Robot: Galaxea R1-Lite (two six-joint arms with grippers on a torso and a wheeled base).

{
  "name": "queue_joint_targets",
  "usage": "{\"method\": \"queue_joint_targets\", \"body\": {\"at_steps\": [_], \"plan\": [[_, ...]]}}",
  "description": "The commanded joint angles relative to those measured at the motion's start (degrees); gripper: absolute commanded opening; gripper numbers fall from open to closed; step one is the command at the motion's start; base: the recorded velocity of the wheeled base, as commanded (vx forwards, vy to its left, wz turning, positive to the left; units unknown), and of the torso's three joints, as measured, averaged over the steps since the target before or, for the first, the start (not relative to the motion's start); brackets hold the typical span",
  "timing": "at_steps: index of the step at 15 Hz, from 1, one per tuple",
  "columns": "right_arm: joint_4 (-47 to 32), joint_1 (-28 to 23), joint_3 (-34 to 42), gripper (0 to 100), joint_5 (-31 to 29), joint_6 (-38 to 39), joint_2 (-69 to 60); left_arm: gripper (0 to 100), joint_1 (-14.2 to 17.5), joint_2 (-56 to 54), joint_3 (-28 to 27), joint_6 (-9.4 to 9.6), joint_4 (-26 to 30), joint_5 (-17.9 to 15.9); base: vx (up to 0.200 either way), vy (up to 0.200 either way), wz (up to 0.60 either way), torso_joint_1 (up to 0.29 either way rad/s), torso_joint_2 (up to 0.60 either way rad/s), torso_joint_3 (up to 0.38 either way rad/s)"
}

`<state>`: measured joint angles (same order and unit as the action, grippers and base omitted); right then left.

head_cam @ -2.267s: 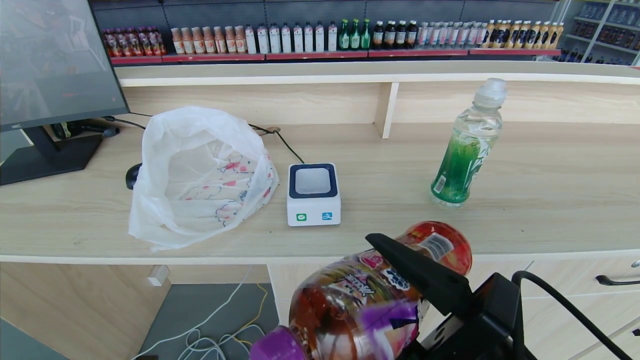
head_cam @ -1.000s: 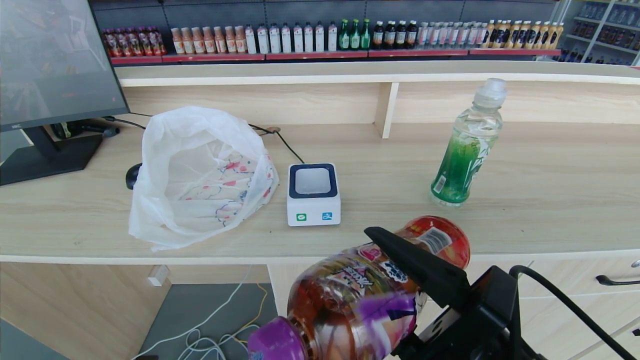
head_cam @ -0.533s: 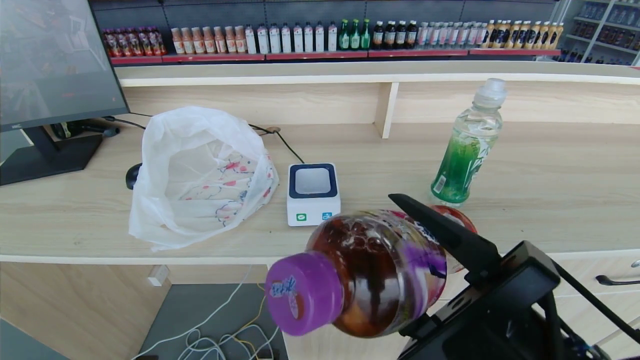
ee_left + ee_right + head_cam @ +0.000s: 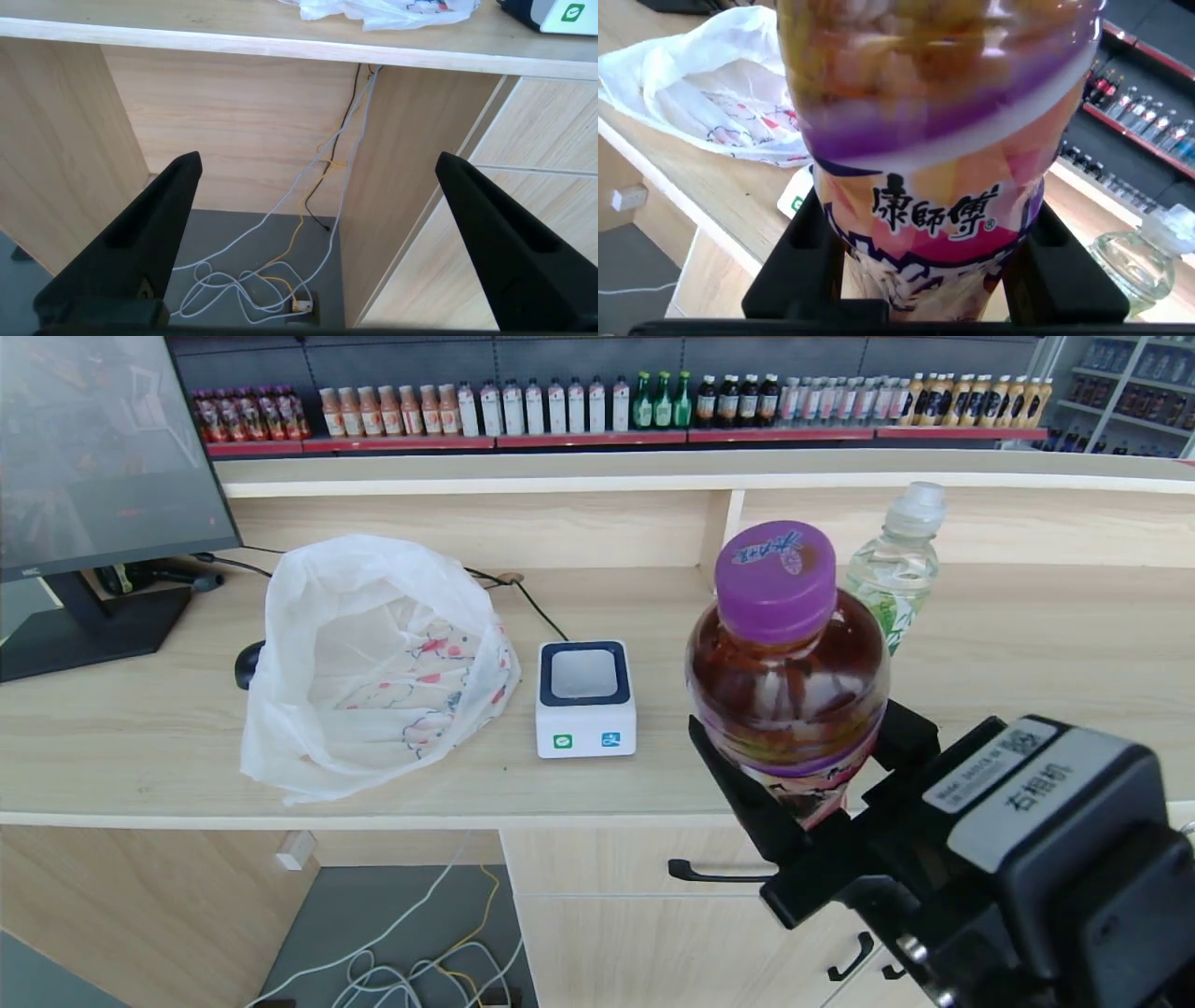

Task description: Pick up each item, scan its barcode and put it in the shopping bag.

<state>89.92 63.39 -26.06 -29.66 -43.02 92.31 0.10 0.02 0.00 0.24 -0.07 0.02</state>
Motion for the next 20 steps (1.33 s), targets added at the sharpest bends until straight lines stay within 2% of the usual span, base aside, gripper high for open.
{"method": "queue_joint_targets", "body": {"at_steps": [1,2,3,7,10,12,14,17,20], "plan": [[0.08,-2.83,-0.30,0,0.22,8.13,1.30,100,-0.01,-0.02,0.00,0.02,-0.01,-0.02,0.000,0.000,0.00,0.000,0.00,0.000],[0.08,-2.92,-0.30,0,0.22,8.57,1.38,100,-0.01,-0.02,0.00,0.02,-0.01,0.06,0.000,0.000,0.00,0.000,0.00,0.000],[0.08,-4.86,-1.62,0,1.18,18.41,2.61,100,-0.01,-0.02,0.00,0.02,-0.01,-0.02,0.000,0.000,0.00,0.000,0.00,0.000],[0.08,-10.74,-1.89,0,2.85,28.69,2.00,100,-0.01,-0.02,0.00,0.02,-0.01,0.06,0.000,0.000,0.00,0.000,0.00,0.000],[0.08,-19.89,-2.85,0,11.64,34.23,2.70,100,-0.01,-0.02,0.00,0.02,-0.01,-0.02,0.000,0.000,0.00,0.000,0.00,0.000],[0.08,-24.98,-4.26,0,24.47,34.93,4.55,100,-0.01,-0.02,0.00,0.02,-0.01,-0.02,0.000,0.000,0.00,0.000,0.00,0.000],[0.08,-28.59,-5.84,0,27.99,37.92,5.69,100,-0.01,-0.02,0.00,0.02,-0.01,0.06,0.000,0.000,0.00,0.000,0.00,0.000],[0.08,-31.93,-10.15,0,27.46,42.93,7.89,100,-0.01,-0.02,0.00,0.02,-0.01,0.06,0.000,0.000,0.00,0.000,0.00,0.000],[0.08,-32.72,-10.50,0,26.94,43.46,7.89,100,-0.01,-0.02,0.00,-0.16,-0.01,-0.02,0.000,0.000,0.00,0.000,0.00,0.000]]}}
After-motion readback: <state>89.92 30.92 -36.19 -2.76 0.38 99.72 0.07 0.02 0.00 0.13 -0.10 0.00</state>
